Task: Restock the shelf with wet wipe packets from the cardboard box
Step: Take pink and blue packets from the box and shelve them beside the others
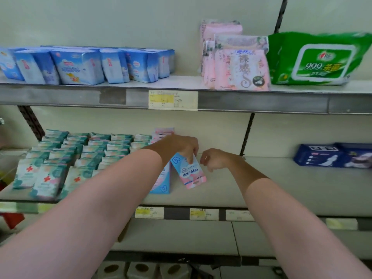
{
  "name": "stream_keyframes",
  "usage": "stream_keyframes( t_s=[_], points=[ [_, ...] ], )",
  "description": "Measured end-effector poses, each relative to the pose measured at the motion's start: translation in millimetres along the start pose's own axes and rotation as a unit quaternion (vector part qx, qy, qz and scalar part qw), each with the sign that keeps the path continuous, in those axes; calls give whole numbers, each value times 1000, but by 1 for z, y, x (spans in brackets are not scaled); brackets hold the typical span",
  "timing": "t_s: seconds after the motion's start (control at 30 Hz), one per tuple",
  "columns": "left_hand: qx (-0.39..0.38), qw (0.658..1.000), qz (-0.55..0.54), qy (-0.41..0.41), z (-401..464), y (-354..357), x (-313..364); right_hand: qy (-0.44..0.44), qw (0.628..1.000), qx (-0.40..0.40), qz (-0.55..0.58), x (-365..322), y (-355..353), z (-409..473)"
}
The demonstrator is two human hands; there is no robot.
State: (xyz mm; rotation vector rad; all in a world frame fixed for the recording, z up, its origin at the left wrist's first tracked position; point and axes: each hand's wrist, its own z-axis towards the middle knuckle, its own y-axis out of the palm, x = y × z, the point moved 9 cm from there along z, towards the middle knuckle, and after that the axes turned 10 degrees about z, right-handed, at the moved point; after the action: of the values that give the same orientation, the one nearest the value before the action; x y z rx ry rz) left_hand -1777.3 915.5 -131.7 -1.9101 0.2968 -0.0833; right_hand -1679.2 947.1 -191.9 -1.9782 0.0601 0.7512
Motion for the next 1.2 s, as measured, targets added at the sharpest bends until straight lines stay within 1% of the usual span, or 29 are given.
stream_keyframes(
  t_s=[0.07, 0.13, 0.2, 0.33, 0.5, 0.67, 0.73, 0.87, 0.93, 1.07, 1.2],
  points=[
    [31, 1000, -3, 3, 9, -3, 6, 2, 999, -37, 39, 5, 5, -3],
    [63, 998, -19, 4, 18, -6, 11, -11, 996, -46, 74, 7, 8, -3],
    [85, 996, -27, 16, 24, -9, 16, -27, 993, -34, 106, 8, 10, -2],
    [99, 994, -22, 27, 29, -15, 18, -26, 988, -7, 150, 18, 13, 3],
    [113, 993, -20, -1, 22, -28, -3, -30, 992, -13, 123, 21, 9, 7],
    [90, 996, 10, -27, 13, -22, -29, -4, 997, -9, 72, 22, -1, 9],
    [88, 995, 15, -35, 10, -18, -39, 5, 998, 11, 56, 20, -8, 10],
    [101, 994, -6, -42, 4, -14, -51, -1, 998, 60, 14, 10, -20, 9],
    [100, 994, -10, -42, 2, -11, -53, 4, 998, 57, 24, 9, -18, 9],
    [98, 994, -15, -36, 1, -9, -51, 13, 995, 49, 83, 6, -12, 8],
    [96, 995, -20, -36, 1, -10, -51, 2, 995, 13, 98, 0, -9, 5]
  ],
)
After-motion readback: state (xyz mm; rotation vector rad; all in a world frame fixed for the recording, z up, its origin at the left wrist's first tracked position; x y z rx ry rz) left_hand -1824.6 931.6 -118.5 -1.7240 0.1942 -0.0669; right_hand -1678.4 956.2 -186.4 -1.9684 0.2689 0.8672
